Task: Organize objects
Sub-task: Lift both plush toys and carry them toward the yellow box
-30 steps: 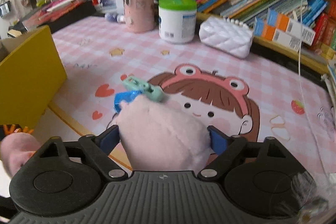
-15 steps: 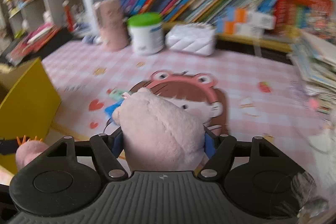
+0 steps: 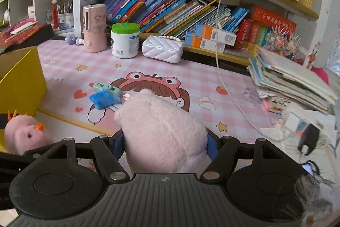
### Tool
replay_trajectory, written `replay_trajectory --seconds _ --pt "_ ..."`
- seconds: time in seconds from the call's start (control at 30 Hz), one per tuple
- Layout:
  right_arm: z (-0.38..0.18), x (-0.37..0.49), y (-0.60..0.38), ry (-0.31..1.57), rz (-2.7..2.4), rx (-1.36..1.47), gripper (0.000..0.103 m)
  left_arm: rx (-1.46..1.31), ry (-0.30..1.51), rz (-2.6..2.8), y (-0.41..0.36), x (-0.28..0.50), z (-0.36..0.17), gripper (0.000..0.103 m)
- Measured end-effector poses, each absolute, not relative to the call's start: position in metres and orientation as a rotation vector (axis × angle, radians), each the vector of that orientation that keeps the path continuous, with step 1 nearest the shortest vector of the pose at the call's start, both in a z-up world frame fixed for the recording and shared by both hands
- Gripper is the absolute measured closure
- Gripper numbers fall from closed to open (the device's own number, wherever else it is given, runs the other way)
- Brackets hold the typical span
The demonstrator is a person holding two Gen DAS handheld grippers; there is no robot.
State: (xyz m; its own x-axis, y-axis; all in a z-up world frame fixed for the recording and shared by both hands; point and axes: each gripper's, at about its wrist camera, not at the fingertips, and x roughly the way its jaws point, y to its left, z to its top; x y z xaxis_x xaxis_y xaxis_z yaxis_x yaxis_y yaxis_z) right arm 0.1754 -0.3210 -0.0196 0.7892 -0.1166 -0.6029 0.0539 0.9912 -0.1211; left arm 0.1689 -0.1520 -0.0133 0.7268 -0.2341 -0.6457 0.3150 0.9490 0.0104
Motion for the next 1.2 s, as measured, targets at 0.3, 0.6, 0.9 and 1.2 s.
replay_trajectory --seconds 0.3,0.6,0.9,1.2 --pt "-0.015 0.13 -0.307 0.673 -0.175 -0.086 0.034 0.115 0.67 -0.368 -0.129 0.137 -0.01 0.021" --pt "-0.011 0.079 -0.259 0.679 -0.224 -0.079 0.034 0.102 0.658 -0.369 -0.073 0.095 -0.006 0.021" --pt "-0.009 0.029 -0.187 0.692 -0.171 -0.102 0.034 0.086 0.67 -0.296 -0.005 0.053 -0.006 0.021" --pt "-0.01 0.006 -0.123 0.69 -0.071 -0.11 0.034 0.077 0.659 -0.18 0.057 0.017 0.0 0.021"
